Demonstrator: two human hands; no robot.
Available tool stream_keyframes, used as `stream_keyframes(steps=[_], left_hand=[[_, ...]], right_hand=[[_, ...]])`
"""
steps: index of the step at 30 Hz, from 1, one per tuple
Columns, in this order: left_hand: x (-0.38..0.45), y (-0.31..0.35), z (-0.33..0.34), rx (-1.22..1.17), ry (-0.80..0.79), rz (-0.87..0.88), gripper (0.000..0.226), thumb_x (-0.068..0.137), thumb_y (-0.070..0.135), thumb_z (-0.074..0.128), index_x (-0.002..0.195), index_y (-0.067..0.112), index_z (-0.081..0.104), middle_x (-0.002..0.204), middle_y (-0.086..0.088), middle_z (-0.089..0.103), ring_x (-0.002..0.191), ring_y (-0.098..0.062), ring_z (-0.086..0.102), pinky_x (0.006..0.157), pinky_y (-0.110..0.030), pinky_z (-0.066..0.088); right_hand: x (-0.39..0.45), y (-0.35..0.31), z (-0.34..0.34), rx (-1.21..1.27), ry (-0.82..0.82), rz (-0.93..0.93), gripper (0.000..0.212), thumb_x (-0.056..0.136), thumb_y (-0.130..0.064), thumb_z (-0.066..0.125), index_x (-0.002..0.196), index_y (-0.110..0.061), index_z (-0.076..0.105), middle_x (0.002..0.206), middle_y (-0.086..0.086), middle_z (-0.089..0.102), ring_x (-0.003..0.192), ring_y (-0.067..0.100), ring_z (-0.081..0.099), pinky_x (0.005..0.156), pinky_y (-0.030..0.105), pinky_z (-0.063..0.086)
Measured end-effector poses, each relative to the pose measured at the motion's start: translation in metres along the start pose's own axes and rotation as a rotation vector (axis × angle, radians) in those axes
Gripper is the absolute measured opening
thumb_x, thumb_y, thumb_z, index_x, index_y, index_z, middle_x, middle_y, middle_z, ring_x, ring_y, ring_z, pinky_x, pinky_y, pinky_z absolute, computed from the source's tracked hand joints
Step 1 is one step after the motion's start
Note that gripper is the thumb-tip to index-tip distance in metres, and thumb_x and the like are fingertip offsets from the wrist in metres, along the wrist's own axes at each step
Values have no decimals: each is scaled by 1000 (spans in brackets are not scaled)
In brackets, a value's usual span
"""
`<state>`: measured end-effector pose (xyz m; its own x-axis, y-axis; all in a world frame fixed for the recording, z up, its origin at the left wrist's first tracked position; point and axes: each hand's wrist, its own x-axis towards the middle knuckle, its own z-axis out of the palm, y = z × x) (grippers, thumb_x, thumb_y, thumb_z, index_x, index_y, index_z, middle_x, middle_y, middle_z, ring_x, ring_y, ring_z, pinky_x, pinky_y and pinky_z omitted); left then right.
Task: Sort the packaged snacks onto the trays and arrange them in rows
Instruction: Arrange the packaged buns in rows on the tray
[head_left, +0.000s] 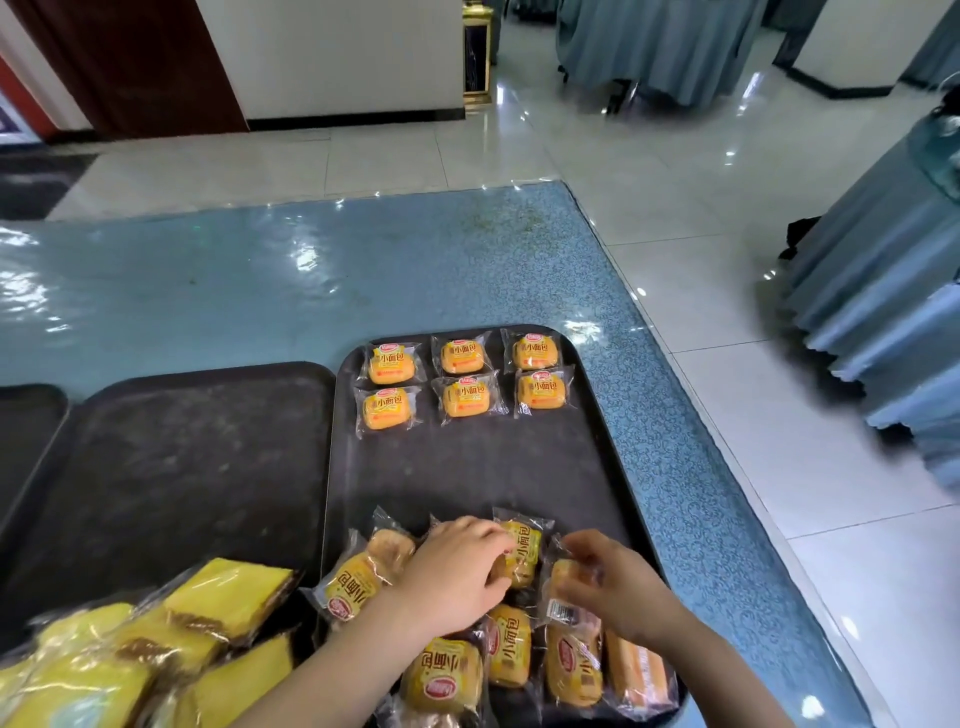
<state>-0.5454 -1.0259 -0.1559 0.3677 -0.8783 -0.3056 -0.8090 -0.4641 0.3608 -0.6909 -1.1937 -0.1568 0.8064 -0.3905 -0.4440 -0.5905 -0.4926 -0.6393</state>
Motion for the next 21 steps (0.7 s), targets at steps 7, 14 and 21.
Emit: stream_keyframes(steps=[7,14,21], left_hand=[[-14,13,-6,-175,22,35,72,97,36,53,153,39,8,159,12,23,145,-12,23,118,-31,23],[-24,7,-14,-781,2,-10,63,93,37,58,142,57,23,148,28,35,137,5,32,114,-31,32],[-37,-1,-15,-1044,101,-61,53,88,42,67,133,52,41,134,22,53,124,3,50,106,-34,45]], right_hand=[[-14,-12,-1,631,53,49,21,88,-22,69,109,-19,64,98,2,73,87,15,69,72,28,56],[-27,-41,3,1098,-63,47,23,88,-24,61,105,-8,59,89,14,65,69,22,60,57,32,48],[-24,-66,22,1247,14,90,28,85,-24,63,105,-4,64,96,23,69,81,29,65,80,48,50]])
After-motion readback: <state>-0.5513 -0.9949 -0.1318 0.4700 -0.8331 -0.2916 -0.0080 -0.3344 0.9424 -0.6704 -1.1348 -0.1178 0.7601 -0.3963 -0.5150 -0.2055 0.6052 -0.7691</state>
